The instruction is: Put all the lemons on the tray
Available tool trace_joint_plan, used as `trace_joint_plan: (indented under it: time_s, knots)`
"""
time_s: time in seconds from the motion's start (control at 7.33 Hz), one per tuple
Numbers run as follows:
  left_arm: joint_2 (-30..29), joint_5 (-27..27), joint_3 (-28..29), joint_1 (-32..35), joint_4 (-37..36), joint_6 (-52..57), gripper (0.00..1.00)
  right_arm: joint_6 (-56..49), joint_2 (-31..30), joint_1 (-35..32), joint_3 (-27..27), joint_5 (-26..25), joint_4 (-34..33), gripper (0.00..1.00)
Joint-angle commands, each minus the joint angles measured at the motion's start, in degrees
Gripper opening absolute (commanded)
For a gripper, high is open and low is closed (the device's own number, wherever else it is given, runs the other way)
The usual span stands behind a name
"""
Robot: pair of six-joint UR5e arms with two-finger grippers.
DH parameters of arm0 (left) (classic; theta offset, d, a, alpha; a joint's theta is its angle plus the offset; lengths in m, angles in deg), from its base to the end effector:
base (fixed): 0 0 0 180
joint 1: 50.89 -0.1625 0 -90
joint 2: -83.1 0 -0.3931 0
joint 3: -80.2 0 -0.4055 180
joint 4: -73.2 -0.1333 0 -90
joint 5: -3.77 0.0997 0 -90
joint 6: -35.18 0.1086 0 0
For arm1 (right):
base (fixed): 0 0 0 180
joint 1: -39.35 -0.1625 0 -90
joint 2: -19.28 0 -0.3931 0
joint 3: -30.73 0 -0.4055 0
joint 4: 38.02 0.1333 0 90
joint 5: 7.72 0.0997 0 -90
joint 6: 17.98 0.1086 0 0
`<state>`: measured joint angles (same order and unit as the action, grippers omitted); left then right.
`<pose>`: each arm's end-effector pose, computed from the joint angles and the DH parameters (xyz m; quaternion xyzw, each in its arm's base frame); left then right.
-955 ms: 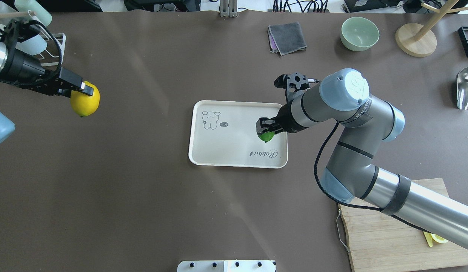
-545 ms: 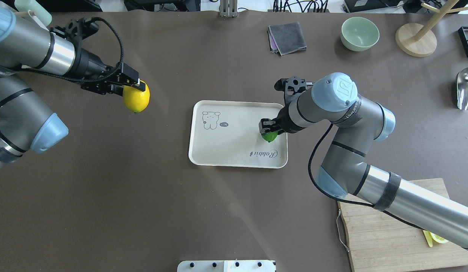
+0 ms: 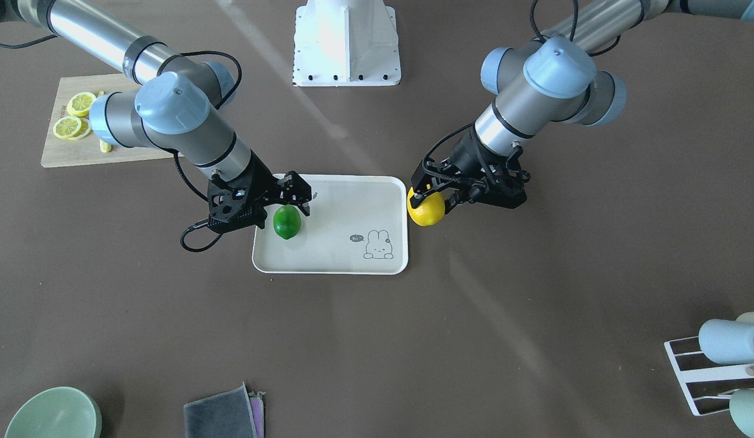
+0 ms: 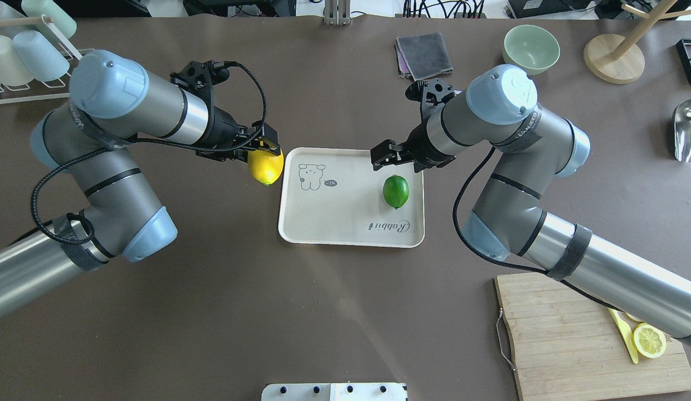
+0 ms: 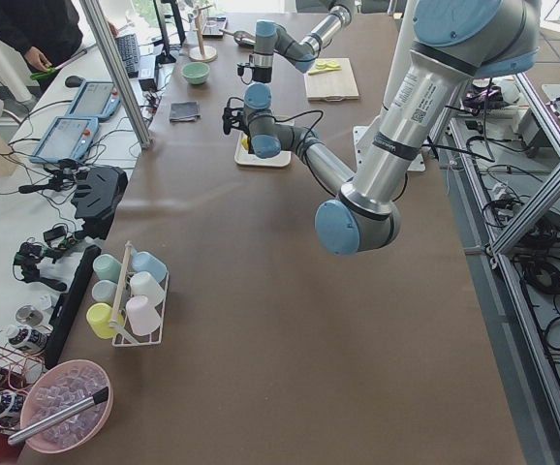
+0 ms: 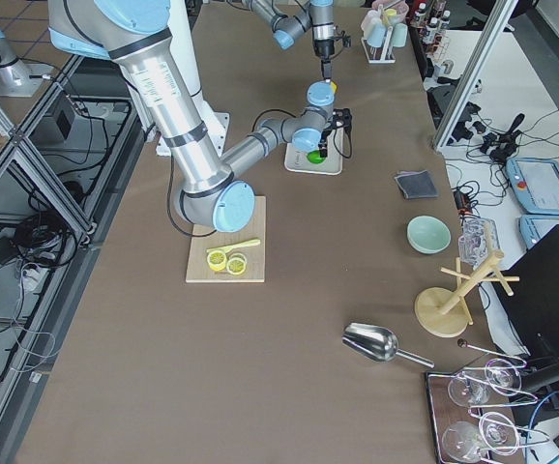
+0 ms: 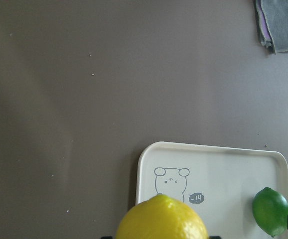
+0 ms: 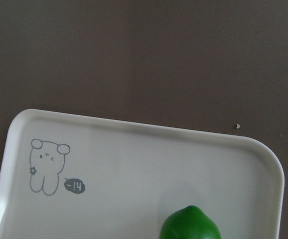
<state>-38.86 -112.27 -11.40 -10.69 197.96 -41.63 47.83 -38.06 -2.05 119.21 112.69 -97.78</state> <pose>0.4591 -0.5001 0.2152 0.0792 0.5725 -0.0653 0.8135 -0.4652 -0.5145 0.2411 0.0772 -0.5362 -0.0082 0.8405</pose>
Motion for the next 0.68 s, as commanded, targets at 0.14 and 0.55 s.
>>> trace_joint_plan:
  time_s: [0.14, 0.55]
  knots:
    - [-6.6, 10.6, 7.6, -7.1, 0.0, -3.3, 0.0, -2.3, -0.8, -9.7, 2.4, 8.7, -0.3, 1.0]
    - [-8.2, 12.4, 11.3, -7.8, 0.0, -2.6, 0.0, -11.0, -4.1, -20.8, 1.1, 19.9, -0.4, 1.0]
